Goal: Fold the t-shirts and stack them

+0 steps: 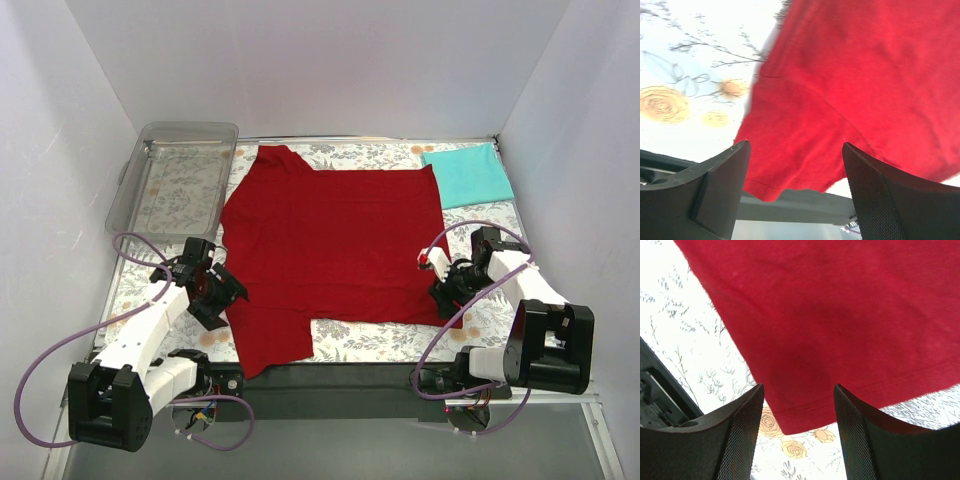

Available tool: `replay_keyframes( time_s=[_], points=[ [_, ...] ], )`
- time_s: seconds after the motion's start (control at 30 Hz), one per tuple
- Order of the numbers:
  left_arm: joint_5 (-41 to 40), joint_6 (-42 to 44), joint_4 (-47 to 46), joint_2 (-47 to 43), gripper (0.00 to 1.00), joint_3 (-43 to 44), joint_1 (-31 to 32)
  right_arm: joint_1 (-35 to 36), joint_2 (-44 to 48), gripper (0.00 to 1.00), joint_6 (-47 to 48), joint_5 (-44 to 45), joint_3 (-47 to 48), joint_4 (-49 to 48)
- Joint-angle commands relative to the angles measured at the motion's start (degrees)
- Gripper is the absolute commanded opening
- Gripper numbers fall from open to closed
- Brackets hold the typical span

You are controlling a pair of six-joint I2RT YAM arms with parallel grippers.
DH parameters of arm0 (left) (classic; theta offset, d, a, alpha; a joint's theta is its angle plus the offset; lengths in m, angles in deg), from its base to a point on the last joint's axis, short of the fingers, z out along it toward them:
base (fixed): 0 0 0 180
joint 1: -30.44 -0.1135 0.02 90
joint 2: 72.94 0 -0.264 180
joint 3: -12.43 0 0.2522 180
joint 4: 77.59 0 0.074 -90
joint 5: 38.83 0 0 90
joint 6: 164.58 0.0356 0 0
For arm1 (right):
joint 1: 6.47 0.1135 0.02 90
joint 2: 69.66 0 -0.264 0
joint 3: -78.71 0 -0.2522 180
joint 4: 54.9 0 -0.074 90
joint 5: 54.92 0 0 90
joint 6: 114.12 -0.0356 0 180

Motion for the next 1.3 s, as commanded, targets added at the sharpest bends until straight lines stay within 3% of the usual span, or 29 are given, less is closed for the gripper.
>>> replay_keyframes(
  time_s=[0.0, 0.27, 0.77, 1.27],
  points=[
    [-2.8, -0.5, 3.0, 0.3, 0.68, 1.4, -0.2, -0.3, -1.1, 0.54, 4.4, -1.2, -1.2, 1.8],
    [-0.1, -1.4, -2.2, 5.5, 0.68, -1.7, -0.2, -0.3, -6.0, 0.47, 3.7, -1.1, 0.0, 1.0],
    [1.5, -1.9, -11.9, 16.8, 0.64, -0.8, -0.2, -0.8, -10.3, 0.27, -5.2, 7.3, 1.6, -11.0],
    [9.1, 1.9, -22.5, 25.7, 0.65, 5.8, -0.2, -7.4, -20.2, 0.24, -8.2, 7.6, 13.4, -15.4]
  ],
)
